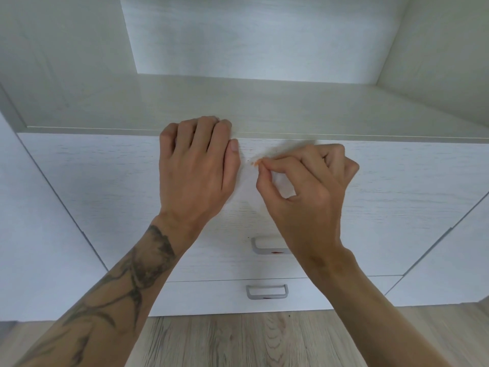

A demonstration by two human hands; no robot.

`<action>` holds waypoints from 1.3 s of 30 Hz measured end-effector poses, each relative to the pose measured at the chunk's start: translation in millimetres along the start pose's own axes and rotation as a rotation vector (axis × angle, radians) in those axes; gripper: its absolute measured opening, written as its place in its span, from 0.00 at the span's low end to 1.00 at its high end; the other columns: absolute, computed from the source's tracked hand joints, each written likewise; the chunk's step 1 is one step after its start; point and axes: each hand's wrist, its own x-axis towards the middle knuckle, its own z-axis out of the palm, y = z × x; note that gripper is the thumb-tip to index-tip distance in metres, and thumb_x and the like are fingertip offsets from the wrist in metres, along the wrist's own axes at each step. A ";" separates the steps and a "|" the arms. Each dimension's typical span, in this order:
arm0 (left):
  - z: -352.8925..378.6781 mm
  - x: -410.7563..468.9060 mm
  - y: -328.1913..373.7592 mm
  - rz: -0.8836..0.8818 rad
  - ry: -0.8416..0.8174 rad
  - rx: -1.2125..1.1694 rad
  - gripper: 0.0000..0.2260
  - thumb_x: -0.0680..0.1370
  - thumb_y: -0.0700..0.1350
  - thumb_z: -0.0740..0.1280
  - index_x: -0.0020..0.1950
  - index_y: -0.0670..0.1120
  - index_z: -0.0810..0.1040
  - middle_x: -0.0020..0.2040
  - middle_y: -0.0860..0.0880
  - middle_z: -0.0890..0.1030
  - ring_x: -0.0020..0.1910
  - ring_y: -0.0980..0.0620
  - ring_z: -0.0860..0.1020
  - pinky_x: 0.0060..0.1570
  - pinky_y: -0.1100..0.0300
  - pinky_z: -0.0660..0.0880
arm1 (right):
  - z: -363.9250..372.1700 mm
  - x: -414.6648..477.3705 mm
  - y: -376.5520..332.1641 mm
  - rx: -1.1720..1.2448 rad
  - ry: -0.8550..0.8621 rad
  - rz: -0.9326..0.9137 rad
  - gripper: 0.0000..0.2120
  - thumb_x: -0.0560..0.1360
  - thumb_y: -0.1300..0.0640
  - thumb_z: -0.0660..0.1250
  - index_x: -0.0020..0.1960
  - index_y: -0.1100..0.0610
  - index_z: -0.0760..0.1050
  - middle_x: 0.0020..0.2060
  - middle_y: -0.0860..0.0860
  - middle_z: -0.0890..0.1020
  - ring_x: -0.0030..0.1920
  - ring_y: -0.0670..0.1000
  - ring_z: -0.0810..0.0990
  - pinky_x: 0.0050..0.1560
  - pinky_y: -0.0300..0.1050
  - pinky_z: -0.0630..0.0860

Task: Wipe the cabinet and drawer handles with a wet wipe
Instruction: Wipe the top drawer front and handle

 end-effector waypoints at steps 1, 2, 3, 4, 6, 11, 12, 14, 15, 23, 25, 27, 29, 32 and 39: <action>-0.1 0.3 0.1 0.002 0.000 0.002 0.17 0.88 0.48 0.54 0.62 0.42 0.79 0.58 0.44 0.82 0.55 0.42 0.75 0.60 0.45 0.68 | 2.1 1.6 -0.7 -0.011 -0.022 0.006 0.08 0.75 0.60 0.78 0.39 0.54 0.84 0.39 0.46 0.84 0.47 0.54 0.76 0.55 0.46 0.61; -0.1 0.6 0.3 0.002 -0.002 0.004 0.16 0.88 0.48 0.54 0.62 0.42 0.79 0.58 0.44 0.82 0.54 0.42 0.75 0.60 0.45 0.68 | 3.3 2.8 -0.6 -0.020 -0.043 0.011 0.08 0.75 0.60 0.77 0.38 0.54 0.83 0.38 0.46 0.83 0.48 0.54 0.76 0.56 0.45 0.60; -0.2 0.8 0.3 0.001 -0.003 0.002 0.16 0.88 0.48 0.54 0.61 0.42 0.79 0.58 0.44 0.82 0.54 0.42 0.75 0.60 0.45 0.68 | 3.4 3.3 -0.2 -0.026 -0.052 0.015 0.08 0.74 0.60 0.77 0.38 0.53 0.83 0.38 0.46 0.83 0.48 0.53 0.75 0.56 0.45 0.60; -0.3 0.8 0.4 -0.001 -0.003 0.000 0.17 0.88 0.48 0.53 0.61 0.42 0.79 0.58 0.44 0.82 0.54 0.41 0.75 0.60 0.45 0.68 | 2.6 3.1 0.0 -0.026 -0.047 0.018 0.08 0.74 0.60 0.77 0.38 0.53 0.83 0.38 0.46 0.83 0.49 0.52 0.74 0.55 0.45 0.60; -0.3 0.4 0.3 -0.003 0.000 -0.003 0.17 0.88 0.48 0.54 0.61 0.42 0.79 0.58 0.44 0.82 0.54 0.41 0.76 0.60 0.45 0.68 | 1.7 2.5 -0.9 -0.015 -0.024 0.026 0.08 0.74 0.61 0.78 0.37 0.54 0.83 0.37 0.47 0.83 0.49 0.52 0.73 0.54 0.45 0.60; 0.0 0.3 0.6 0.001 0.011 -0.005 0.14 0.88 0.47 0.56 0.61 0.41 0.79 0.58 0.43 0.82 0.55 0.41 0.76 0.60 0.45 0.68 | 4.8 8.0 -4.1 -0.034 -0.104 0.064 0.08 0.73 0.61 0.77 0.37 0.54 0.82 0.38 0.46 0.83 0.49 0.52 0.73 0.55 0.44 0.60; 0.3 0.2 0.6 0.000 0.010 -0.007 0.14 0.88 0.47 0.57 0.61 0.42 0.79 0.58 0.43 0.82 0.55 0.41 0.76 0.60 0.45 0.68 | 3.0 6.7 -3.9 -0.043 -0.089 0.056 0.08 0.73 0.60 0.77 0.37 0.53 0.83 0.38 0.46 0.83 0.49 0.51 0.73 0.55 0.44 0.60; 0.9 -0.3 0.3 -0.003 0.013 -0.011 0.14 0.88 0.47 0.57 0.61 0.42 0.79 0.58 0.43 0.82 0.55 0.41 0.76 0.59 0.45 0.68 | 0.6 3.4 -4.5 -0.046 -0.044 0.041 0.07 0.74 0.59 0.78 0.39 0.53 0.84 0.39 0.46 0.84 0.50 0.51 0.74 0.56 0.45 0.60; 1.3 -0.6 0.1 -0.002 0.017 -0.012 0.14 0.88 0.47 0.56 0.61 0.42 0.79 0.57 0.43 0.82 0.55 0.41 0.76 0.60 0.45 0.68 | 0.9 3.2 -5.2 -0.045 -0.041 0.039 0.07 0.74 0.59 0.78 0.39 0.53 0.84 0.39 0.46 0.84 0.50 0.51 0.74 0.56 0.45 0.60; 4.0 -1.0 -0.3 0.001 0.032 -0.010 0.16 0.88 0.48 0.54 0.61 0.42 0.79 0.57 0.44 0.81 0.54 0.42 0.74 0.59 0.45 0.67 | -1.7 4.5 -5.7 -0.075 0.003 0.034 0.08 0.73 0.59 0.78 0.37 0.52 0.82 0.38 0.43 0.85 0.48 0.52 0.76 0.55 0.45 0.60; 4.0 -1.0 -0.5 0.005 0.029 -0.012 0.16 0.88 0.48 0.53 0.61 0.42 0.79 0.58 0.44 0.81 0.55 0.42 0.74 0.59 0.45 0.68 | 0.8 6.5 -6.7 -0.080 -0.009 0.031 0.09 0.73 0.59 0.78 0.37 0.52 0.82 0.38 0.42 0.85 0.47 0.53 0.77 0.55 0.45 0.60; 4.4 -0.5 -0.5 0.004 0.028 -0.010 0.16 0.88 0.48 0.54 0.61 0.42 0.79 0.58 0.43 0.81 0.55 0.42 0.74 0.59 0.45 0.68 | 0.3 6.1 -3.4 -0.075 -0.020 0.024 0.09 0.74 0.58 0.78 0.37 0.51 0.82 0.38 0.42 0.85 0.47 0.53 0.76 0.55 0.45 0.60; 5.1 -1.1 -0.4 0.000 0.028 -0.008 0.16 0.88 0.48 0.54 0.61 0.42 0.79 0.58 0.44 0.82 0.55 0.43 0.74 0.59 0.45 0.68 | -3.0 2.2 0.0 -0.057 0.001 0.017 0.08 0.76 0.57 0.77 0.38 0.51 0.83 0.39 0.42 0.85 0.47 0.52 0.75 0.55 0.45 0.60; 5.6 -1.2 -1.0 0.003 0.031 -0.012 0.16 0.88 0.48 0.54 0.61 0.42 0.79 0.58 0.44 0.81 0.55 0.43 0.73 0.59 0.45 0.67 | 0.3 2.3 -1.0 -0.037 0.019 0.026 0.08 0.75 0.58 0.77 0.38 0.52 0.83 0.39 0.43 0.85 0.47 0.51 0.73 0.55 0.46 0.60; 4.7 -1.3 -0.8 -0.001 0.025 0.002 0.16 0.88 0.48 0.54 0.61 0.42 0.79 0.58 0.44 0.81 0.55 0.43 0.74 0.60 0.46 0.67 | -1.9 -4.2 5.4 0.015 0.028 0.017 0.06 0.77 0.56 0.79 0.41 0.52 0.86 0.42 0.42 0.87 0.49 0.51 0.74 0.55 0.47 0.62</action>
